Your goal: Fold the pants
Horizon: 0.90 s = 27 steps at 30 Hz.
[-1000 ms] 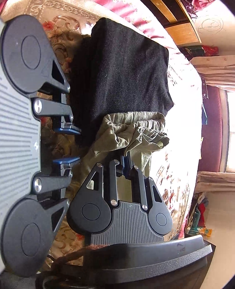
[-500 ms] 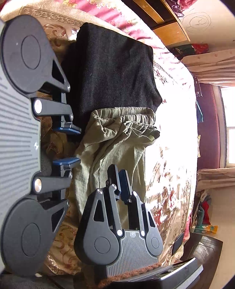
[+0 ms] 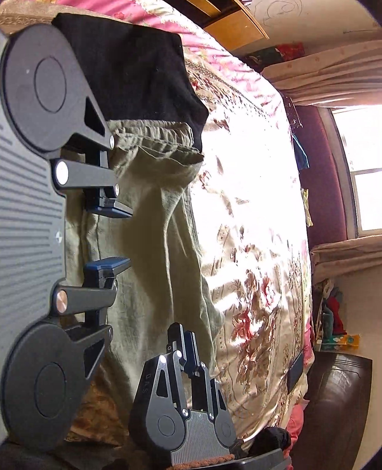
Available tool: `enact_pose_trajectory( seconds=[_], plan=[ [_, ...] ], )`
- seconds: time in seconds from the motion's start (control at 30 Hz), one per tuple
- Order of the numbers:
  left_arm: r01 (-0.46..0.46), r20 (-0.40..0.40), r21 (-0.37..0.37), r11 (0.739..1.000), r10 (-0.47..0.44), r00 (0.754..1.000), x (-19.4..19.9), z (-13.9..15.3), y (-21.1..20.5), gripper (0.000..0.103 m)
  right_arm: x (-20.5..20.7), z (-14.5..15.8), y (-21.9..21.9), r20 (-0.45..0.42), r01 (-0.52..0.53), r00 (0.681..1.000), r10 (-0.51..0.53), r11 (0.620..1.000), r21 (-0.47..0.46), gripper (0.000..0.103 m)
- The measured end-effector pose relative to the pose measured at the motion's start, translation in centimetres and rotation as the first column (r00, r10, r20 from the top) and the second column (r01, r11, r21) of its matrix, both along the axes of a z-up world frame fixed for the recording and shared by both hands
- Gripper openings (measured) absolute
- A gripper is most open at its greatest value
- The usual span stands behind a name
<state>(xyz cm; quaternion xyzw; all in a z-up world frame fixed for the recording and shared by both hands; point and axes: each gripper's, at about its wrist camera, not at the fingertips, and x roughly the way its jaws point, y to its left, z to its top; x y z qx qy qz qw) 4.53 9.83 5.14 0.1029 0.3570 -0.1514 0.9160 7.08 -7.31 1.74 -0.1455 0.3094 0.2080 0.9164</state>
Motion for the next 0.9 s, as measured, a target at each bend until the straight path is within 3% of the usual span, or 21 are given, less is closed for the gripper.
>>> enact_pose_trajectory(
  seconds=[0.27,0.43,0.53,0.7,0.9],
  plan=[
    [0.031,-0.041,0.012,0.999,-0.03,0.999,3.8,-2.3,-4.5,0.043,0.6,-0.5,-7.0,-0.006,0.192,0.981,-0.192,0.981,0.009,0.02],
    [-0.012,-0.114,0.058,0.998,0.018,0.993,5.7,-4.9,-5.7,0.043,0.8,-1.4,-11.2,-0.027,0.31,0.951,-0.31,0.95,0.025,0.02],
    [-0.057,-0.154,0.058,0.997,0.065,0.986,6.2,-6.4,-5.2,0.044,0.9,-2.1,-13.6,-0.066,0.384,0.922,-0.381,0.922,0.051,0.02],
    [-0.137,-0.146,0.037,0.99,0.141,0.979,5.8,-6.2,-3.6,0.044,0.8,-3.2,-16.7,-0.188,0.48,0.871,-0.453,0.867,0.133,0.022],
    [-0.268,-0.119,0.025,0.963,0.269,0.956,4.9,-5.5,0.5,0.044,0.6,-3.0,-18.5,-0.271,0.514,0.851,-0.45,0.82,0.253,0.03]
  ],
)
